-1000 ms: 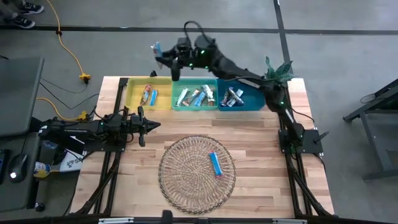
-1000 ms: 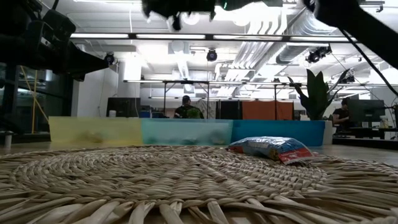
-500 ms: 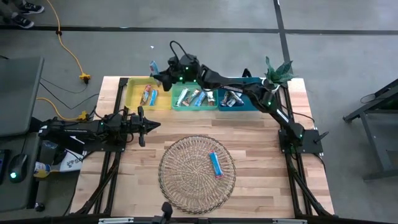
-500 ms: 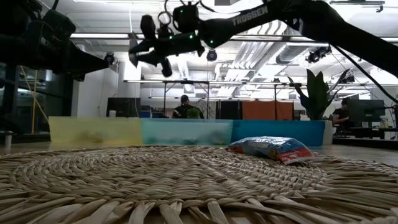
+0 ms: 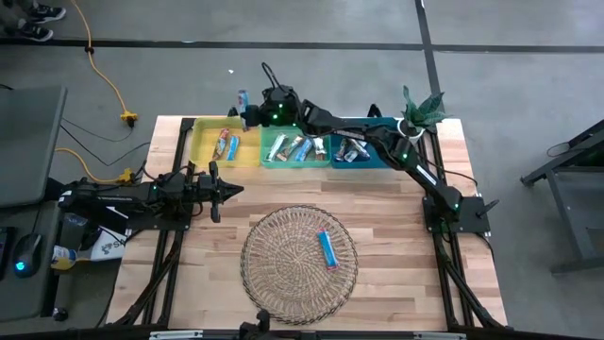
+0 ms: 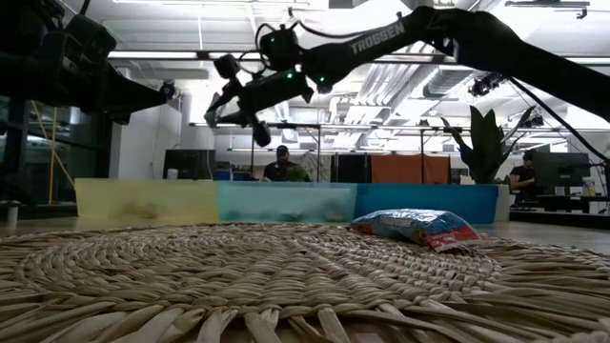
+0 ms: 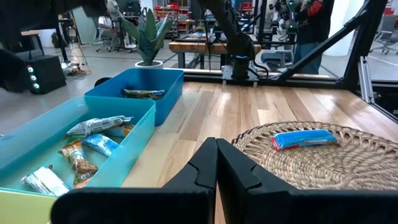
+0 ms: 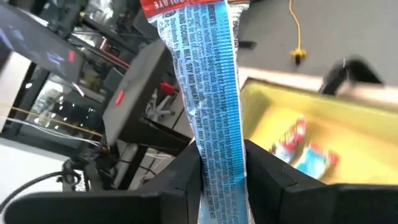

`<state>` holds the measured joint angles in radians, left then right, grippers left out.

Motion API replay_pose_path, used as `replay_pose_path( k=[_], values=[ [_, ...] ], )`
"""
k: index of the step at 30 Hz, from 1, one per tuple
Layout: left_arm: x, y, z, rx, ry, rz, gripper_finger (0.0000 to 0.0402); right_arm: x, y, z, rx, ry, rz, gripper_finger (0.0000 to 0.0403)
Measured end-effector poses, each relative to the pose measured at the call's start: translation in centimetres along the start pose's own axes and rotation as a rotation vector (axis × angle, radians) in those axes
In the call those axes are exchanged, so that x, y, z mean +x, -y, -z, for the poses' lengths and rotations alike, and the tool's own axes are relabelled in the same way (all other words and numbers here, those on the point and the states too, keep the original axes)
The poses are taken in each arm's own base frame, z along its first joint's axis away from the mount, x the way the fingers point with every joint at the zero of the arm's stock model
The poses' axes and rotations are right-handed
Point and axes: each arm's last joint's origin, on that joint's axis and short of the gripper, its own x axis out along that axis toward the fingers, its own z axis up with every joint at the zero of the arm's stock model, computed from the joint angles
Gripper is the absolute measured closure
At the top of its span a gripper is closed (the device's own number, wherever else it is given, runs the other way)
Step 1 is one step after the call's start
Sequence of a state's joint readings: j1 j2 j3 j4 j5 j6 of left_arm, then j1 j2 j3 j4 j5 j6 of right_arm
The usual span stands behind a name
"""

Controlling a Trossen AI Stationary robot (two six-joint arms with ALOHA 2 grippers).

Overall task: Pick and place Granola Bars by type
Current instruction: Put the red granola bar into the yellow bin

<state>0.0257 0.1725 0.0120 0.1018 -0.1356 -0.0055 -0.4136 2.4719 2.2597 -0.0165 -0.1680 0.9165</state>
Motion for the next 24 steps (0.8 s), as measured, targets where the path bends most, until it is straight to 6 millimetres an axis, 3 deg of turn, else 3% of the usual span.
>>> replay_pose_path(
  k=[11,24],
  values=[
    [0.0,0.0,0.0,0.0,0.0,0.0,0.0401,2.5,1.5,5.0,0.163,0.008,0.11,0.0327],
    [0.0,0.0,0.0,0.0,0.0,0.0,0.0401,2.2,3.0,5.7,0.16,0.013,0.299,0.0323]
  ],
)
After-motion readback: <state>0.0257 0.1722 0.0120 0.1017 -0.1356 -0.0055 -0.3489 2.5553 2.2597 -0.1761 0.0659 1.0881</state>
